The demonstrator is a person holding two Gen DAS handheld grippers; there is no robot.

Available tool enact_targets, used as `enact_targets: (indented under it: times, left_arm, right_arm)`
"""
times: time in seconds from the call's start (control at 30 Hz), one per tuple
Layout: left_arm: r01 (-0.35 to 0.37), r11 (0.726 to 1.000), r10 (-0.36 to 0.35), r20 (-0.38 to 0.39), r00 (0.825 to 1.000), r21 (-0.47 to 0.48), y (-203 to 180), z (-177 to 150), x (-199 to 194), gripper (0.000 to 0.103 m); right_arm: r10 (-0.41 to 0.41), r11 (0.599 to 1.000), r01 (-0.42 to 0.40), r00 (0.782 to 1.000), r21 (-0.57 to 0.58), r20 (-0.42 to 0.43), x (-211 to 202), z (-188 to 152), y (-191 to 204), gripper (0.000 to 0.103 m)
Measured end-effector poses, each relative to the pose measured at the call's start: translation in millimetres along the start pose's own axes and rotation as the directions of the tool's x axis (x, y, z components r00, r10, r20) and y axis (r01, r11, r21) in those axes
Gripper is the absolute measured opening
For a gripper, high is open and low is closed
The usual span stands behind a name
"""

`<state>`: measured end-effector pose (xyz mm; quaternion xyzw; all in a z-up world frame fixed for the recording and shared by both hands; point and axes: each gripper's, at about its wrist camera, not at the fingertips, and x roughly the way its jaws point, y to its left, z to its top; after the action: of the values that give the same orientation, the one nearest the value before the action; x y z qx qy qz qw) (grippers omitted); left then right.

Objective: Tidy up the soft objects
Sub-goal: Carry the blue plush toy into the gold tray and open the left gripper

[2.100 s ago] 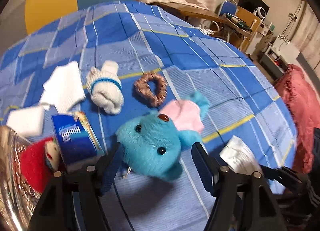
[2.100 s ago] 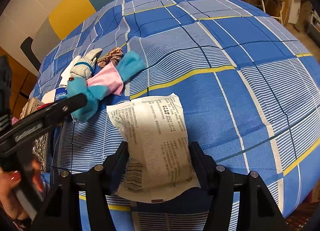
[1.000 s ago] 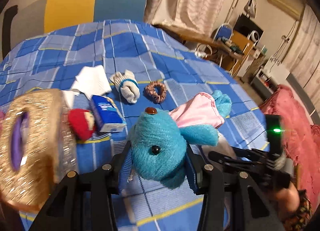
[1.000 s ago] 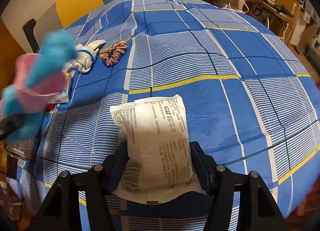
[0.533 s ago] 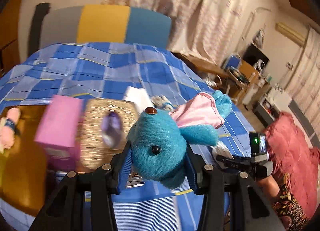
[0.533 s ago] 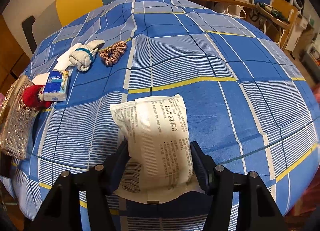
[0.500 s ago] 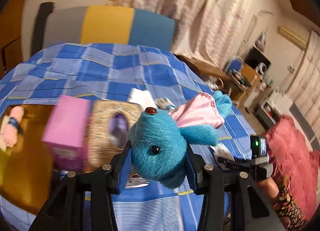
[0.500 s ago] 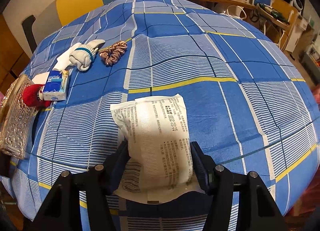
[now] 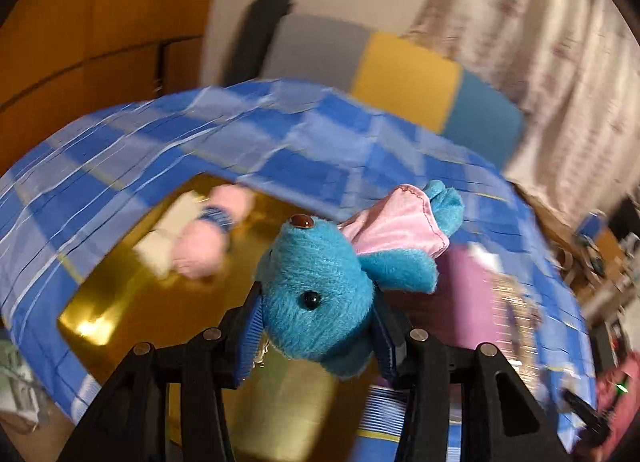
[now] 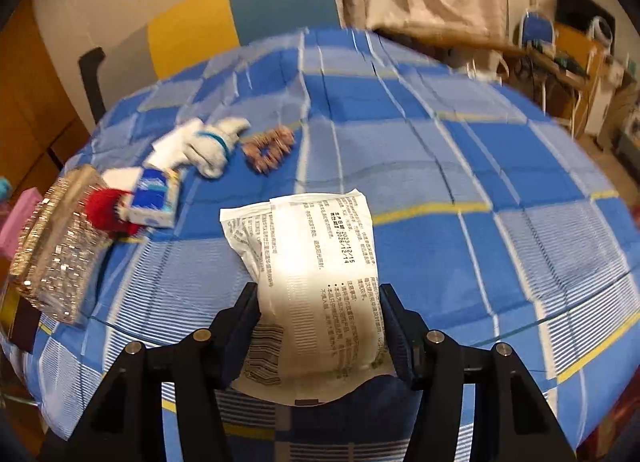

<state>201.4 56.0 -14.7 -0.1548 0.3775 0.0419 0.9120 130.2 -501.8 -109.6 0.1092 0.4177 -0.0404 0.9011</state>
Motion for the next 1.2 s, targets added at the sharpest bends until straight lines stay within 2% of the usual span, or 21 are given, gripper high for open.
enact_targets:
  times: [0.1,0.2,0.43,0.57,0.63,0.77,0.9,1.0,1.2]
  left_arm:
    - [-0.030,0.997,0.025,-0.059,0.998,-0.078,29,0,27,0.048]
    - [-0.060,0.991,0.046,-0.121,0.992,-0.118,46,4,53,0.048]
    - [-0.097,0.984,0.073,-0.161,0.984,-0.149,56,14,88,0.050]
    - [-0.122,0.974,0.085,-0.189,0.978,-0.189,61,24,111,0.057]
    - [-0.117,0.970,0.076,-0.193,0.978,-0.214,63,28,115,0.060]
    - [-0.106,0.973,0.062,-0.213,0.975,-0.204,64,29,116,0.064]
    - [-0.086,0.969,0.029,-0.239,0.971,-0.232,73,20,106,0.067]
    - [-0.078,0.967,0.021,-0.229,0.973,-0.242,79,15,97,0.069]
    - [-0.087,0.987,0.057,-0.211,0.976,-0.135,70,16,102,0.070]
  right_arm:
    - [0.018,0.999,-0.019,0.999,0.039,0.039,-19,-4,7,0.059]
    - [0.037,0.995,-0.041,0.998,0.089,0.048,-33,-11,14,0.059]
    - [0.068,0.985,-0.077,0.996,0.154,0.060,-57,-25,38,0.059]
    - [0.070,0.987,-0.081,0.994,0.138,0.080,-70,-24,60,0.059]
    - [0.071,0.990,-0.082,0.993,0.117,0.094,-77,-22,73,0.059]
    - [0.082,0.992,-0.093,0.990,0.090,0.118,-87,-19,96,0.059]
    - [0.108,0.990,-0.119,0.984,0.074,0.139,-92,-14,116,0.059]
    - [0.133,0.989,-0.140,0.980,0.044,0.148,-94,-10,134,0.059]
    - [0.195,0.980,-0.198,0.967,0.007,0.162,-99,-8,168,0.059]
